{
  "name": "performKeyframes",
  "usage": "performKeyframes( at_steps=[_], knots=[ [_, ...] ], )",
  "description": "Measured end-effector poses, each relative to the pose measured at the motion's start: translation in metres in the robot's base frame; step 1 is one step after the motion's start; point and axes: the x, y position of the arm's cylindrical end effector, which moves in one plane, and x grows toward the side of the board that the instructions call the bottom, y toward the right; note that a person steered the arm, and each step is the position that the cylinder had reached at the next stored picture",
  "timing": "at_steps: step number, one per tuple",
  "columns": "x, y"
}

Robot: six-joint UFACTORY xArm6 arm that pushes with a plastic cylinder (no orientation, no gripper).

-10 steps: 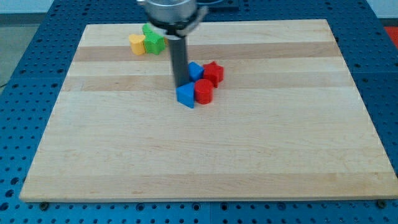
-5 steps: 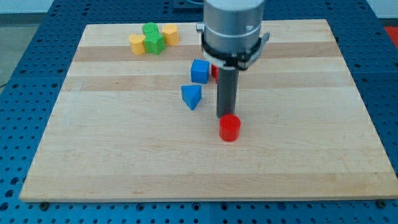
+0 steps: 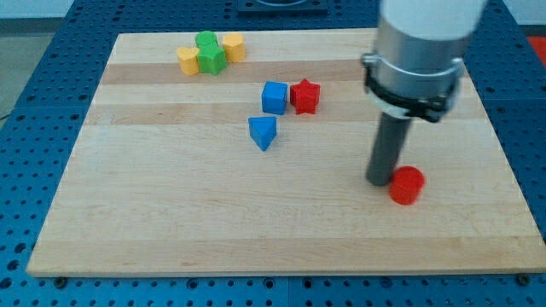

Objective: Move the red circle to the bottom right

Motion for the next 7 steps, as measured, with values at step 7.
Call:
performKeyframes(
  at_steps=[7],
  knots=[
    [-0.010,-0.079]
  ],
)
